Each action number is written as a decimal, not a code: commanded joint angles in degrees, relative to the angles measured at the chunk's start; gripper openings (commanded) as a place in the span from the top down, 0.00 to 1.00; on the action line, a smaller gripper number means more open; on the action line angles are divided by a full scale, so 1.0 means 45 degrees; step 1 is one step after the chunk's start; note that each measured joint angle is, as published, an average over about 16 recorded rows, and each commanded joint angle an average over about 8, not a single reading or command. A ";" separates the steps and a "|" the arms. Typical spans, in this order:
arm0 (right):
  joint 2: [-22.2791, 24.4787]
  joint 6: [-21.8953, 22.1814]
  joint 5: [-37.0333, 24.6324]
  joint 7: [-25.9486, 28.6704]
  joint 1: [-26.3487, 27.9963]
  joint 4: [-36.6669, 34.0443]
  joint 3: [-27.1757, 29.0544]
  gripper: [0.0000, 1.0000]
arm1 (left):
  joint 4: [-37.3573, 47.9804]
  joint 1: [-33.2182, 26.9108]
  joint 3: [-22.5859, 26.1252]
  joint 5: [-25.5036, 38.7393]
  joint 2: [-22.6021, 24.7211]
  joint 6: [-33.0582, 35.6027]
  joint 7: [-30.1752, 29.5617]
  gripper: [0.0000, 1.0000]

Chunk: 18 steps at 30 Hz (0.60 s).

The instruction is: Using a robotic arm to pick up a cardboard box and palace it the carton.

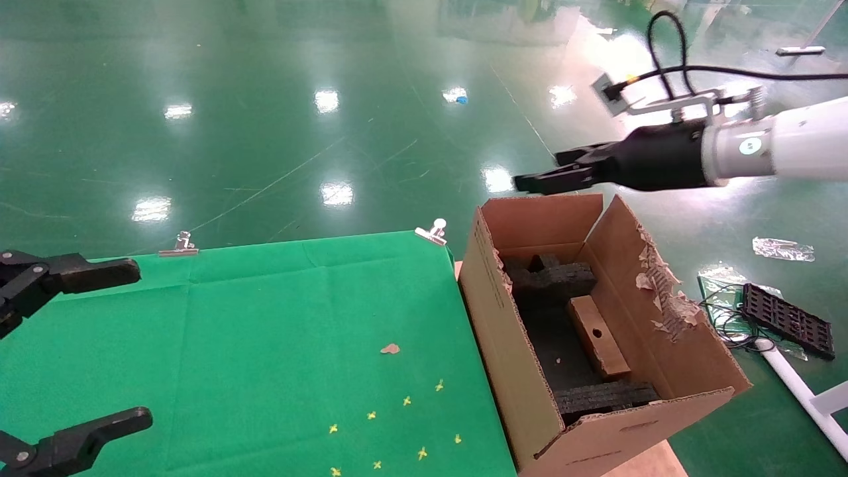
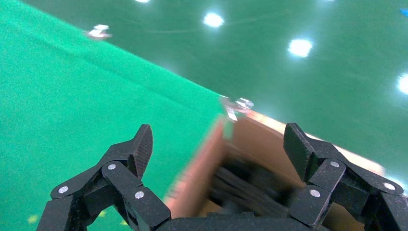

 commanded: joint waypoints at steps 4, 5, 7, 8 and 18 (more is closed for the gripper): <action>0.0108 -0.0372 0.0431 -0.0354 -0.1150 0.1195 0.1275 0.00 | 0.0001 -0.0001 0.0003 -0.0002 -0.0001 -0.0001 0.0002 0.00; 0.0130 -0.0448 0.0518 -0.0425 -0.1383 0.1437 0.1534 0.00 | 0.0001 -0.0001 0.0004 -0.0003 -0.0001 -0.0001 0.0002 0.00; 0.0173 -0.0595 0.0690 -0.0566 -0.1839 0.1912 0.2040 0.00 | 0.0001 -0.0002 0.0005 -0.0003 -0.0002 -0.0002 0.0003 0.00; 0.0195 -0.0671 0.0777 -0.0637 -0.2072 0.2154 0.2298 0.00 | 0.0001 -0.0002 0.0006 -0.0004 -0.0002 -0.0002 0.0003 0.00; 0.0410 -0.1412 0.1636 -0.1342 -0.4362 0.4535 0.4839 0.00 | 0.0001 -0.0003 0.0013 -0.0008 -0.0005 -0.0004 0.0006 0.00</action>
